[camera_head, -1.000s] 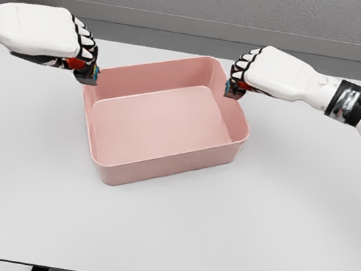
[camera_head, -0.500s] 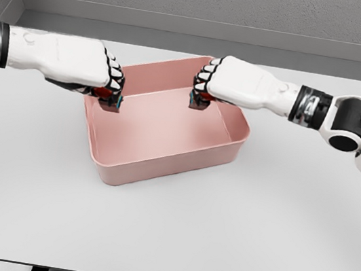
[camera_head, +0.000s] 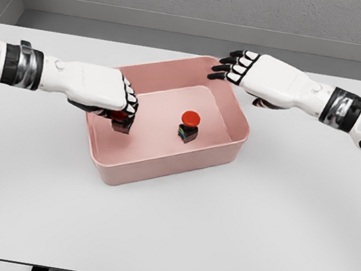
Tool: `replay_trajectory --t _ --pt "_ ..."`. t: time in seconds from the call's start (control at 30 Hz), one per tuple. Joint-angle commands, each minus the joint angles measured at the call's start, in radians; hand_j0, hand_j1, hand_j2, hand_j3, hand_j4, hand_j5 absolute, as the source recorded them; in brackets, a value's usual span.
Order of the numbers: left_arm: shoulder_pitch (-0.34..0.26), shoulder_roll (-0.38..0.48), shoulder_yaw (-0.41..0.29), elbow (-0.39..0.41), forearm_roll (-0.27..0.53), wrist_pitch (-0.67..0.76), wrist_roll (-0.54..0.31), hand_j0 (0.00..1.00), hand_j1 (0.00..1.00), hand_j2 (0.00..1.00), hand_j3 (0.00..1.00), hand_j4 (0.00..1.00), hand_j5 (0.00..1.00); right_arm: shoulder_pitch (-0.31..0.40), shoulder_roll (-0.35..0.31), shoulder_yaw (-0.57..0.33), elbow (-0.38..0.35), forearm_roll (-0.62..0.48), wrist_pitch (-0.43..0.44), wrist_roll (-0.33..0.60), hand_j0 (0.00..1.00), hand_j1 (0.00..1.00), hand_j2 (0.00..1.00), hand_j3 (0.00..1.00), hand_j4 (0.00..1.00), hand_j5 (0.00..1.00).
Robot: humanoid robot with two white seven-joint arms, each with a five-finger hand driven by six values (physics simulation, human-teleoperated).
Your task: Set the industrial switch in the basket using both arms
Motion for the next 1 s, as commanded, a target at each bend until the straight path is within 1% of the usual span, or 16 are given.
replay_trajectory --t 0.0,0.03,0.07,0.1,0.13,0.23,0.33,0.43,0.5,0.57,0.6,0.63,0.67,0.73,0.77,0.97 --pt "0.0 -0.012 -0.006 0.01 0.005 0.005 0.001 0.54 0.54 0.54 0.54 0.54 0.54 0.008 -0.056 -0.028 0.038 -0.008 0.0 -0.002 1.0 1.0 1.0 1.0 1.0 1.0" --pt "0.0 -0.014 -0.006 0.01 0.005 0.005 0.001 0.63 0.63 0.63 0.63 0.63 0.63 0.021 -0.059 -0.04 0.055 -0.008 0.0 -0.002 1.0 1.0 1.0 1.0 1.0 1.0" --pt "0.0 -0.014 -0.006 0.01 0.005 0.005 0.002 0.89 0.89 0.89 0.89 0.89 0.89 0.035 -0.07 -0.065 0.092 -0.008 0.0 -0.002 1.0 1.0 1.0 1.0 1.0 1.0" --pt "0.0 -0.014 -0.006 0.01 0.007 0.006 0.002 0.96 0.96 0.96 0.96 0.96 0.96 0.049 -0.105 -0.08 0.098 -0.009 0.0 -0.011 1.0 1.0 1.0 1.0 1.0 1.0" --pt "0.0 -0.014 -0.004 0.01 0.007 0.006 0.002 1.0 1.0 1.0 1.0 1.0 1.0 0.075 -0.113 -0.12 0.117 -0.008 0.0 -0.013 1.0 1.0 1.0 1.0 1.0 1.0" --pt "0.0 -0.012 -0.004 0.01 0.008 0.005 0.004 1.0 1.0 1.0 1.0 1.0 1.0 0.126 -0.138 -0.183 0.146 -0.008 0.0 -0.013 1.0 1.0 1.0 1.0 1.0 1.0" --pt "0.0 -0.012 -0.004 0.01 0.008 0.005 0.004 1.0 1.0 1.0 1.0 1.0 1.0 0.132 -0.173 -0.183 0.141 -0.039 0.0 -0.013 1.0 1.0 1.0 1.0 1.0 1.0" --pt "-0.006 -0.005 -0.003 0.007 0.013 -0.002 0.005 1.0 1.0 1.0 1.0 1.0 1.0 0.133 -0.179 -0.177 0.124 -0.039 0.0 -0.013 1.0 1.0 1.0 1.0 1.0 1.0" --pt "-0.034 0.0 0.013 0.001 0.026 -0.002 0.011 1.0 1.0 1.0 1.0 1.0 1.0 0.141 -0.179 -0.177 0.117 -0.039 0.0 -0.013 1.0 1.0 1.0 1.0 1.0 1.0" --pt "-0.041 0.031 0.027 0.001 0.149 -0.002 0.013 1.0 1.0 1.0 1.0 1.0 1.0 0.167 -0.19 -0.177 0.104 -0.039 0.0 -0.011 1.0 1.0 1.0 1.0 1.0 1.0" --pt "-0.043 0.049 0.034 0.006 0.203 -0.002 0.013 1.0 1.0 1.0 1.0 1.0 1.0 0.182 -0.22 -0.177 0.08 -0.039 0.0 -0.011 1.0 1.0 1.0 1.0 1.0 1.0" --pt "-0.031 0.135 0.028 0.029 0.362 -0.002 0.013 1.0 1.0 1.0 1.0 1.0 1.0 0.21 -0.245 -0.18 0.043 -0.039 0.0 -0.013 1.0 1.0 1.0 1.0 1.0 1.0" --pt "-0.002 0.182 0.027 0.061 0.431 -0.002 0.013 1.0 1.0 1.0 1.0 1.0 1.0 0.213 -0.257 -0.18 0.037 -0.039 0.0 -0.013 1.0 1.0 1.0 1.0 1.0 1.0" --pt "0.018 0.218 0.027 0.155 0.491 -0.002 0.013 1.0 1.0 1.0 1.0 1.0 1.0 0.227 -0.285 -0.18 0.023 -0.051 0.0 -0.014 1.0 1.0 1.0 1.0 1.0 1.0" --pt "0.02 0.222 0.027 0.179 0.493 -0.002 0.011 1.0 1.0 1.0 1.0 1.0 1.0 0.227 -0.286 -0.181 0.017 -0.051 0.0 -0.016 1.0 1.0 1.0 1.0 1.0 1.0" --pt "0.077 0.235 -0.018 0.219 0.488 -0.002 0.011 1.0 1.0 1.0 1.0 1.0 1.0 0.232 -0.286 -0.18 0.009 -0.051 0.0 -0.016 1.0 1.0 1.0 1.0 1.0 1.0"
